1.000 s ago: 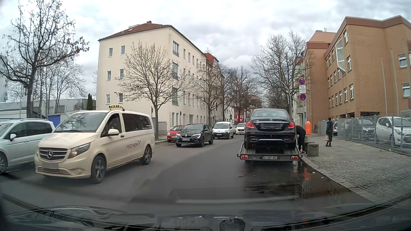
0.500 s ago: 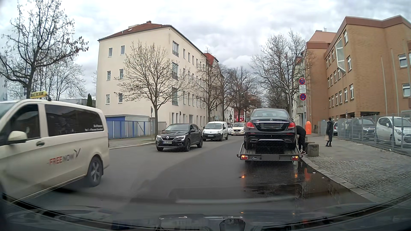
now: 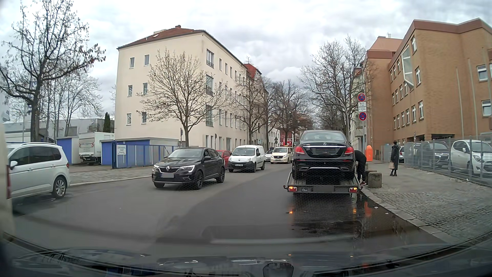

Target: Follow the waypoints while adhering to traffic rules and regulations

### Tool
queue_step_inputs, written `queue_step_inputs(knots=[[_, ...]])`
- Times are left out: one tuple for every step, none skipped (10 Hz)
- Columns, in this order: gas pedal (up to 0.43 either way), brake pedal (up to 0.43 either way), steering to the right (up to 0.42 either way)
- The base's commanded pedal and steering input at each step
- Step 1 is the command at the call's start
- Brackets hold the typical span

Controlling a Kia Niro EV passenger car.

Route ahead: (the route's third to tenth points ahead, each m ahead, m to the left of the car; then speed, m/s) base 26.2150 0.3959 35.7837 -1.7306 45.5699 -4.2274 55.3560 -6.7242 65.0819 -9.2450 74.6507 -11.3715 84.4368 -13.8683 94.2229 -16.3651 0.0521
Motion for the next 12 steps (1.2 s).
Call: queue_step_inputs(knots=[[0.000, 0.110, 0.042], [0.000, 0.110, 0.041], [0.000, 0.110, 0.041], [0.000, 0.110, 0.041], [0.000, 0.110, 0.041], [0.000, 0.110, 0.041], [0.000, 0.110, 0.041], [0.000, 0.110, 0.041], [0.000, 0.110, 0.041], [0.000, 0.110, 0.039], [0.000, 0.104, 0.034], [0.000, 0.091, 0.028]])
